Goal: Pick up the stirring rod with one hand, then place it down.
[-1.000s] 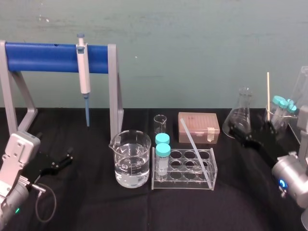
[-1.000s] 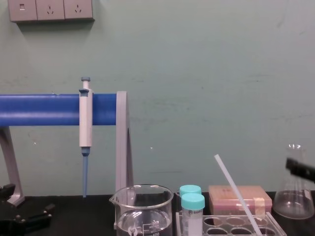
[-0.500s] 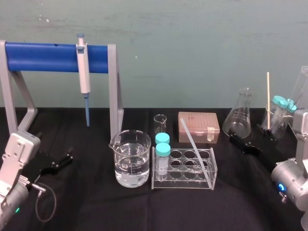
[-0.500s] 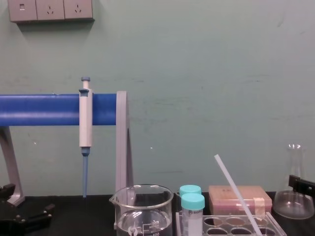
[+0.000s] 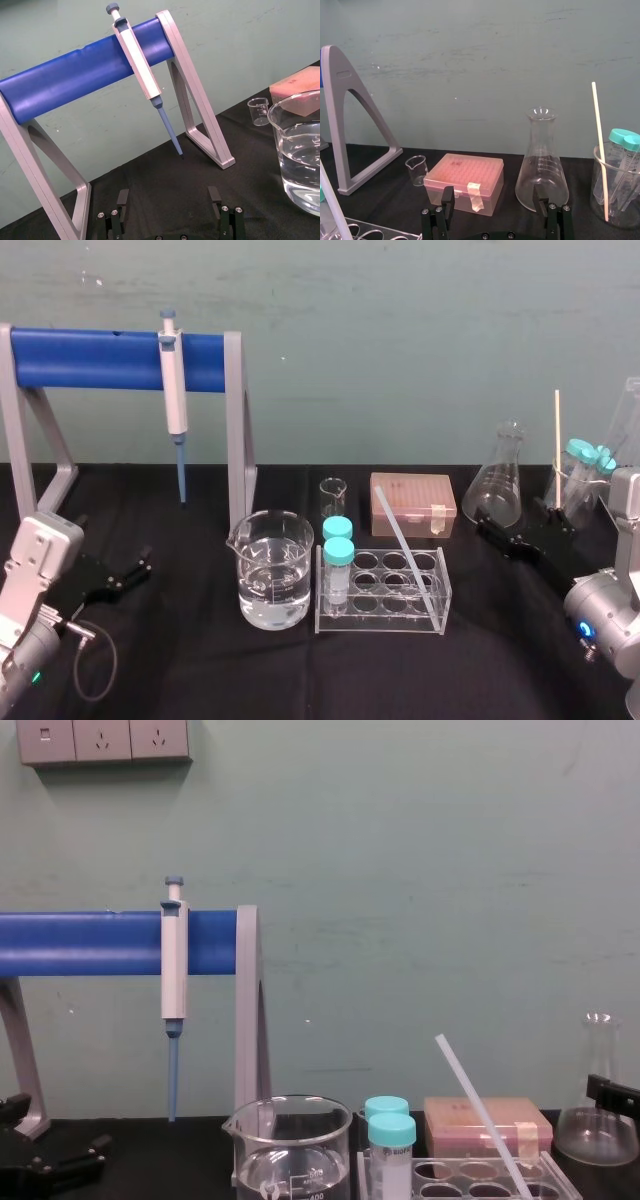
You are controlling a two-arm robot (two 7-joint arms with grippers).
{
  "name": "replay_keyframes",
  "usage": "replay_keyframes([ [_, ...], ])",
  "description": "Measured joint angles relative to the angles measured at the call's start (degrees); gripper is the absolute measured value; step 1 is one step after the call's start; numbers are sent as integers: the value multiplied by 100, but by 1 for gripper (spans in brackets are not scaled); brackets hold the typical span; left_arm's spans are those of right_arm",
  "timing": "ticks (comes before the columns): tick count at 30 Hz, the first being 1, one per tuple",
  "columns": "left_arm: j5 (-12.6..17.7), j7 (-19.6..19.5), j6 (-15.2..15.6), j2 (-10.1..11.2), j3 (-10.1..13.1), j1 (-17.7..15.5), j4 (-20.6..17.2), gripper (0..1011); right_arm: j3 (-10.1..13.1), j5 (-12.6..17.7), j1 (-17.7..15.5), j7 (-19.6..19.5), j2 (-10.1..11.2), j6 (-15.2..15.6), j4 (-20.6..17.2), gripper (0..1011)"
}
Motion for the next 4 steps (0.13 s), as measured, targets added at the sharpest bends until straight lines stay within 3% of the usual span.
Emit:
replay_keyframes([
  [4, 0, 0, 0, 0, 0, 0, 0, 1000, -1, 2, -2, 0, 1, -3, -1, 1003],
])
